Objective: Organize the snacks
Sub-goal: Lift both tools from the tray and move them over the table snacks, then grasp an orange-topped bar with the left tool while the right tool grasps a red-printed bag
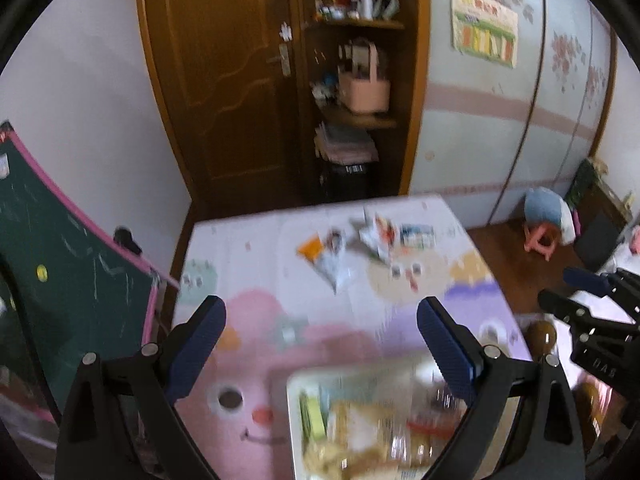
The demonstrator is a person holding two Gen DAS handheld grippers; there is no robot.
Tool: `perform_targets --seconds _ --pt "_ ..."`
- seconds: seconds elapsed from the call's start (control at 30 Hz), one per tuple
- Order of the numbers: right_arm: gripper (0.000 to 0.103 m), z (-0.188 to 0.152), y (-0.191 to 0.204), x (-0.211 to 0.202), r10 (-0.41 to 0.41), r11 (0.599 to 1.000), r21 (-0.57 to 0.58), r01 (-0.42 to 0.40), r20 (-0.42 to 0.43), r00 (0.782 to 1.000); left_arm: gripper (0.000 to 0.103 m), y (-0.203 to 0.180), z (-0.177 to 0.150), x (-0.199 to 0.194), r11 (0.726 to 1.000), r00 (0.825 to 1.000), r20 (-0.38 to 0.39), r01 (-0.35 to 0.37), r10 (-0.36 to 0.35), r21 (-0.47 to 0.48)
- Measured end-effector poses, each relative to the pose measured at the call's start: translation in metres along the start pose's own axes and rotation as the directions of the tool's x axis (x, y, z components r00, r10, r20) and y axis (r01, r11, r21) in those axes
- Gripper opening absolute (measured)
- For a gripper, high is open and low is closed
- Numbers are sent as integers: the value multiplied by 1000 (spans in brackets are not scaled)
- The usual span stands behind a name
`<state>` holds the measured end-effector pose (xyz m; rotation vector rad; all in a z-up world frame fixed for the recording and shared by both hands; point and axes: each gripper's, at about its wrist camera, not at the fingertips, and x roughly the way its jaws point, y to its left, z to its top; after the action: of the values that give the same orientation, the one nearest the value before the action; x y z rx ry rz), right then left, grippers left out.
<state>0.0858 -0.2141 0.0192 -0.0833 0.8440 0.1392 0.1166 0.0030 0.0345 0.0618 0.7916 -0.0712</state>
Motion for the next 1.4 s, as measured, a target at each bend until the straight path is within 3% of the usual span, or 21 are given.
perform_targets --seconds 0.23,0.3,0.47,0.63,0.77,0.83,1.03,1.23,1.3,1.4 --pt "49 106 -36 11 -35 998 47 32 71 997 96 3 105 25 996 995 57 -81 82 -32" --pt "55 137 -45 27 -39 997 63 34 75 996 96 4 132 44 995 994 49 -91 93 -49" --pt "63 176 -61 91 24 987 161 -28 28 999 96 3 158 122 992 994 -22 -107 106 -64" --pt "64 177 -56 190 83 976 208 -61 -101 991 93 3 134 228 989 979 -162 -133 121 -63" --pt "64 153 -41 267 134 969 232 -84 -207 969 87 12 100 300 981 957 -277 -128 84 -147" --pt "64 142 -36 297 162 961 261 -93 -254 953 86 19 77 334 970 935 -350 -134 57 -202" --pt "64 108 -22 363 190 948 307 -79 -352 916 85 14 34 385 963 890 -456 -132 10 -237" --pt "64 99 -16 388 267 923 361 -132 -353 897 85 1 17 402 976 873 -487 -125 23 -177" --pt "64 97 -12 392 288 918 367 -150 -356 889 81 0 15 404 977 864 -502 -135 34 -165" --pt "65 92 -4 402 309 914 371 -161 -382 871 65 4 2 412 976 837 -546 -131 16 -173"
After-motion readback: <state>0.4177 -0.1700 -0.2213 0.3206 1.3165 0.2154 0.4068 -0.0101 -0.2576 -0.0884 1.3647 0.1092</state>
